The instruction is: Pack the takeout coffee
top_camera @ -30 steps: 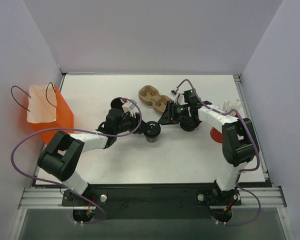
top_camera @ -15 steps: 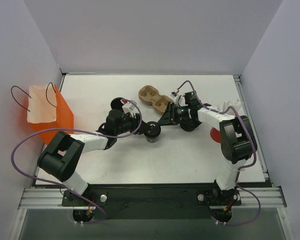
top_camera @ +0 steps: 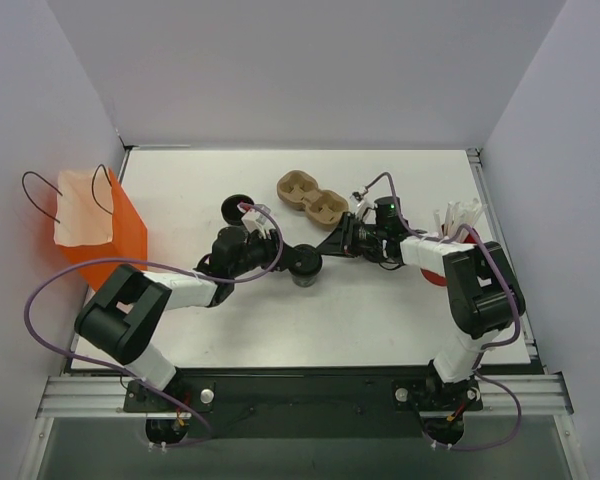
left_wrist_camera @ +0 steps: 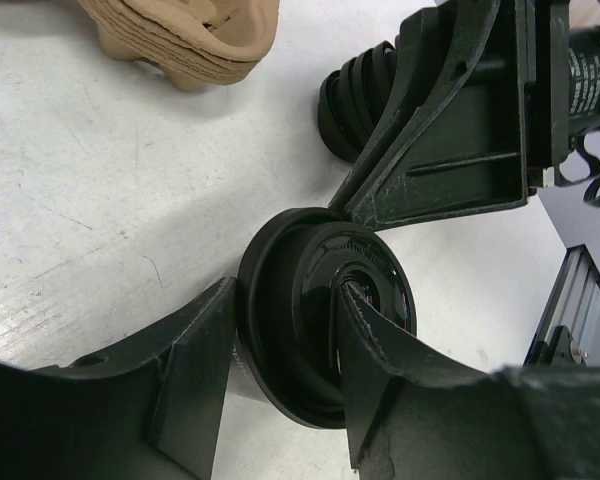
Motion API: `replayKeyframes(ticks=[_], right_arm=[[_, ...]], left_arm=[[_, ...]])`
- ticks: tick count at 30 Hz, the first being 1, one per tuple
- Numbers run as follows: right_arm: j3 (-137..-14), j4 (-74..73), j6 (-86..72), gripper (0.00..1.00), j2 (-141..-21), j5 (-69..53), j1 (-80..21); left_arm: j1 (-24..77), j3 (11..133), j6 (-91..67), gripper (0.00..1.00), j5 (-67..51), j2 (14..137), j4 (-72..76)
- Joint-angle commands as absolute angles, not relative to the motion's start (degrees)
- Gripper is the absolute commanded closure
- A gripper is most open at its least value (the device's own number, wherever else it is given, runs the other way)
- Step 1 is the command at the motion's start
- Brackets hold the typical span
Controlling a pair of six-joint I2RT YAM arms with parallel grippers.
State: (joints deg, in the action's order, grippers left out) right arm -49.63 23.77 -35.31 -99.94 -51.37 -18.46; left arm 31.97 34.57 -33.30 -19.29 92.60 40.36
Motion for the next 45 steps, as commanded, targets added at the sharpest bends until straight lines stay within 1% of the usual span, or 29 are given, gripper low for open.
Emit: replayKeyframes(ticks=[1, 4, 5, 8, 13, 17, 23, 30, 34, 40, 44, 45], right_arm=[[-40.9, 15.8, -33.1, 0.81, -105.1, -37.1, -20.9], [-40.3, 17.5, -33.9, 0.81, -103.3, -37.3, -20.8], [-40.9, 17.5, -34.2, 0.8, -100.5, -38.0, -20.8], [-45.1, 15.1, -35.9, 0.78, -94.8, -41.1, -19.7], [-51.8, 9.0, -35.6, 0.72, -89.8, -43.3, -16.9], [-50.7, 7.8, -34.7, 0.71, -87.1, -44.1, -16.6], [-47.2, 13.9, -36.5, 0.71, -86.5, -47.5, -16.9], [-47.0, 17.6, -38.1, 0.71, -89.0, -48.5, -18.1], [-47.7, 17.2, -37.6, 0.71, -90.9, -47.8, -19.2], [-46.8, 13.3, -35.9, 0.7, -86.9, -44.7, -19.1], [-48.4, 7.6, -32.8, 0.63, -83.6, -43.2, -19.1], [-48.8, 6.5, -31.0, 0.58, -83.1, -42.7, -19.0]], left_arm=[[33.2, 28.0, -30.1, 0.5, -11.2, 99.3, 22.4], [33.5, 27.2, -30.9, 0.5, -11.2, 99.0, 23.9], [33.7, 27.2, -30.9, 0.5, -11.2, 99.0, 23.7], [34.2, 27.3, -31.0, 0.5, -10.6, 98.3, 23.5], [34.7, 27.2, -31.6, 0.5, -10.5, 98.7, 23.8], [35.0, 27.3, -31.8, 0.5, -10.4, 98.9, 24.0], [35.1, 27.2, -31.6, 0.5, -10.3, 99.4, 24.0], [35.1, 27.8, -31.4, 0.5, -11.2, 100.1, 23.9], [35.0, 30.1, -29.2, 0.5, -12.9, 100.6, 20.7], [34.9, 36.0, -26.3, 0.46, -14.2, 96.8, 12.8], [34.5, 40.2, -24.4, 0.43, -14.8, 94.6, 8.4], [34.4, 41.8, -23.5, 0.44, -15.7, 94.4, 7.6]])
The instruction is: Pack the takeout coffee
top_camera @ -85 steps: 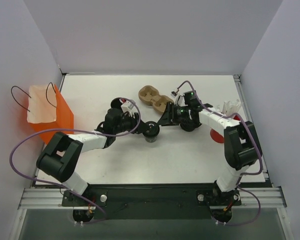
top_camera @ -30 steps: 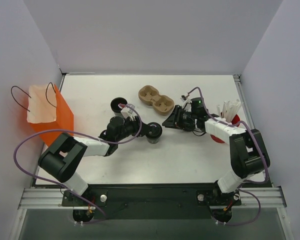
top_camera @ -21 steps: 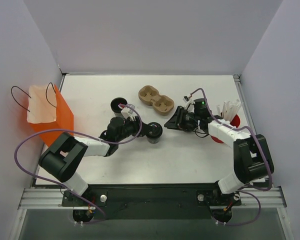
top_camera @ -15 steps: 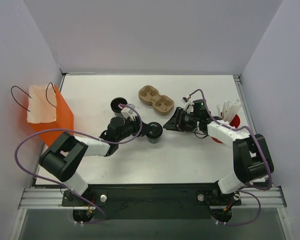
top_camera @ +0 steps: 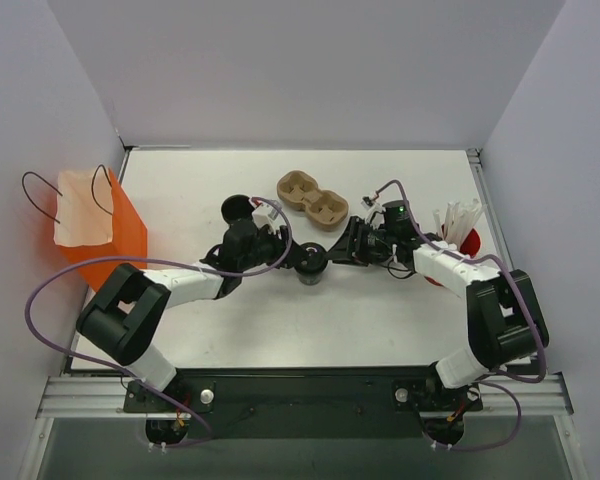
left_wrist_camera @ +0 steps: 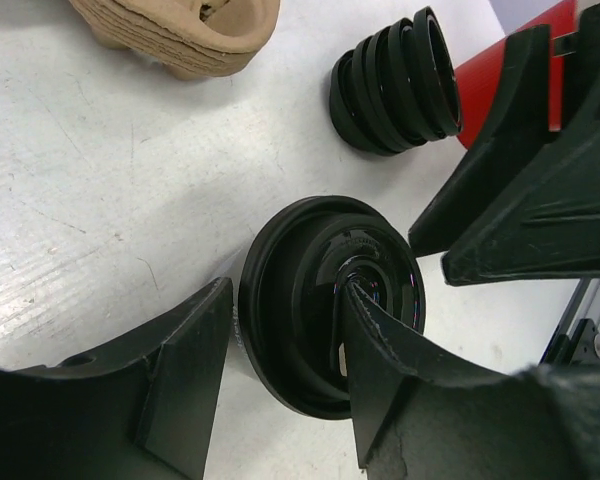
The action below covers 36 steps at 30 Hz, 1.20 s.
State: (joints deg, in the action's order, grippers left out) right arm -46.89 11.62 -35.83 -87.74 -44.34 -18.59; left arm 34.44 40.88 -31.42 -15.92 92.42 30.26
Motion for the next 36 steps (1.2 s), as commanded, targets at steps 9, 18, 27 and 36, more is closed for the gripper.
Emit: replayKeyframes(ticks=[9, 18, 27, 36], right_arm=[[-60.5, -8.4, -18.4, 0.28, -87.5, -44.2, -19.1], [-68.5, -13.7, -13.3, 0.27, -95.4, -48.9, -19.2], [-74.6, -17.0, -10.5, 0.27, -100.2, -49.8, -20.2], [-79.0, -21.9, -8.5, 0.28, -103.9, -47.3, -22.8]], left_arm=[[33.6, 46.2, -23.1, 0.38, -19.9, 92.8, 5.1], [32.4, 53.9, -23.5, 0.36, -21.4, 89.8, 0.9], [31.2, 56.3, -23.4, 0.34, -20.8, 88.1, -2.6], [29.4, 53.4, -23.6, 0.34, -20.4, 84.0, -2.2]])
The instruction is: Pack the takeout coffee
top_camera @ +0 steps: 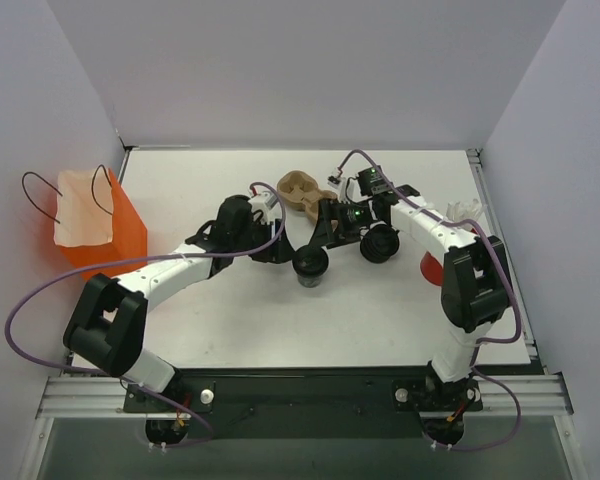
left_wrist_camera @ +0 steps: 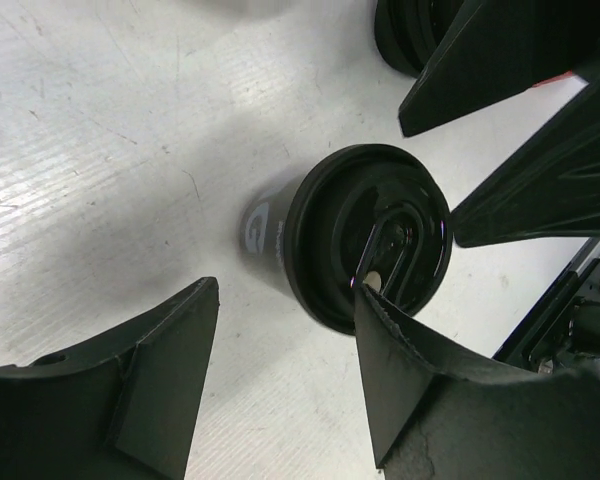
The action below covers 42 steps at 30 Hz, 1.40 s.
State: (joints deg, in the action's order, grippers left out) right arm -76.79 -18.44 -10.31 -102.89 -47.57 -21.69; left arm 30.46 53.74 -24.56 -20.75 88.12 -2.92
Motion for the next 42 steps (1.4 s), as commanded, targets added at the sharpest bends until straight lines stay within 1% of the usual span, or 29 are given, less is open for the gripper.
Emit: replayKeyframes(ticks=[1, 6, 11, 22, 25, 31, 38, 42], right_arm=[[-78.8, -22.0, -8.9, 0.28, -103.9, -47.1, -22.9], [-75.7, -20.7, -10.4, 0.3, -102.7, -44.3, -23.5], [-73.4, -18.2, -13.3, 0.38, -102.2, -43.2, -23.5], [-65.8, -8.3, -21.2, 0.55, -99.3, -40.0, -25.1], [-64.0, -5.9, -23.6, 0.58, -98.5, -38.5, -26.4], [-60.8, -0.7, -28.2, 0.59, -97.3, -37.1, -27.5], [-60.0, 0.1, -29.4, 0.59, -96.8, -37.1, -27.9], [-59.9, 1.4, -29.5, 0.59, -96.5, -37.6, -28.0]], left_arm=[[29.4, 53.0, -23.8, 0.34, -20.8, 83.6, -2.2], [29.3, 52.6, -24.5, 0.34, -21.4, 83.1, -1.3], [29.4, 51.5, -27.4, 0.34, -23.1, 84.0, 3.6], [30.7, 47.2, -30.8, 0.35, -20.7, 85.7, 9.8], [30.8, 46.0, -31.0, 0.34, -20.6, 85.3, 11.0], [30.9, 45.1, -31.4, 0.35, -20.6, 86.0, 12.8], [31.1, 44.7, -31.0, 0.35, -19.4, 88.4, 13.9], [31.6, 45.3, -29.9, 0.38, -16.8, 89.7, 13.1]])
